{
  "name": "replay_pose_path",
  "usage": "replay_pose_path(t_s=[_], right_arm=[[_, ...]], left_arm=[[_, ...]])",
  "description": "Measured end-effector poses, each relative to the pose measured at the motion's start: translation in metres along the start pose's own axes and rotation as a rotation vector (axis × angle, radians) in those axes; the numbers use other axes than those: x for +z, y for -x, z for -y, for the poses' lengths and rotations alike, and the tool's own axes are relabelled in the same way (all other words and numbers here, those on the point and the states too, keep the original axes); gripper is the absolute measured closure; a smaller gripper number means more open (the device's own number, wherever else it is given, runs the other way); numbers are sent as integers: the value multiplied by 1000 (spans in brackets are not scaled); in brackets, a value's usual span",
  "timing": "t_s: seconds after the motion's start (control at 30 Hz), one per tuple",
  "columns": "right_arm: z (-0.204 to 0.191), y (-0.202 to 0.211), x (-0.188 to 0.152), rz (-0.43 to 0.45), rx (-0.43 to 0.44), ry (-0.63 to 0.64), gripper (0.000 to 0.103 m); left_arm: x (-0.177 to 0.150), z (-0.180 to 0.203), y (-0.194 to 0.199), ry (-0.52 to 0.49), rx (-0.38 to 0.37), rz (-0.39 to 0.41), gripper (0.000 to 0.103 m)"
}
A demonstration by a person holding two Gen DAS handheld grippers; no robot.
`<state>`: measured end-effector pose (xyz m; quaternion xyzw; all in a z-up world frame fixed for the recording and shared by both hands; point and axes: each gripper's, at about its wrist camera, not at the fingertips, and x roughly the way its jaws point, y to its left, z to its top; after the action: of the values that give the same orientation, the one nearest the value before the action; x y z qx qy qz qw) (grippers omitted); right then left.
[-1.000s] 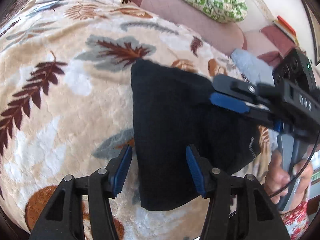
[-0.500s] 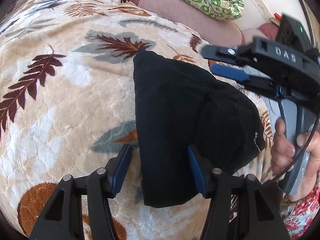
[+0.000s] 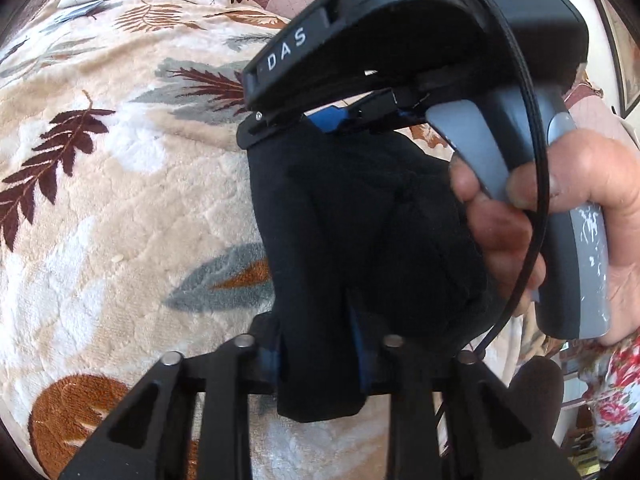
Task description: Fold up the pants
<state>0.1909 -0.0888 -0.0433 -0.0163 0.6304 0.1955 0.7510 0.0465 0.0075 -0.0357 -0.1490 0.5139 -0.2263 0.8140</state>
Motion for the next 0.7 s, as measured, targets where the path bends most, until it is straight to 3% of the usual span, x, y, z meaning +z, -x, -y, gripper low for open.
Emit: replay_pose_path(t_s=[0.1, 0.37, 0.47, 0.57, 0.7], right_arm=[[4, 3, 0, 15, 39, -30, 82], [-11, 16, 28, 93, 70, -49, 94], [-28, 18, 46, 109, 140, -41, 98], [-47, 16, 61, 111, 123, -19, 98], [-37, 18, 57, 128, 76, -28, 97]], left_arm=[[3, -1, 1, 13, -9, 2, 87], [25, -29, 13, 89, -33, 11, 89], [29, -38, 16, 116, -57, 4, 89], [25, -34, 15, 103, -50, -9, 89], [13, -26, 12, 77, -63, -49, 88]])
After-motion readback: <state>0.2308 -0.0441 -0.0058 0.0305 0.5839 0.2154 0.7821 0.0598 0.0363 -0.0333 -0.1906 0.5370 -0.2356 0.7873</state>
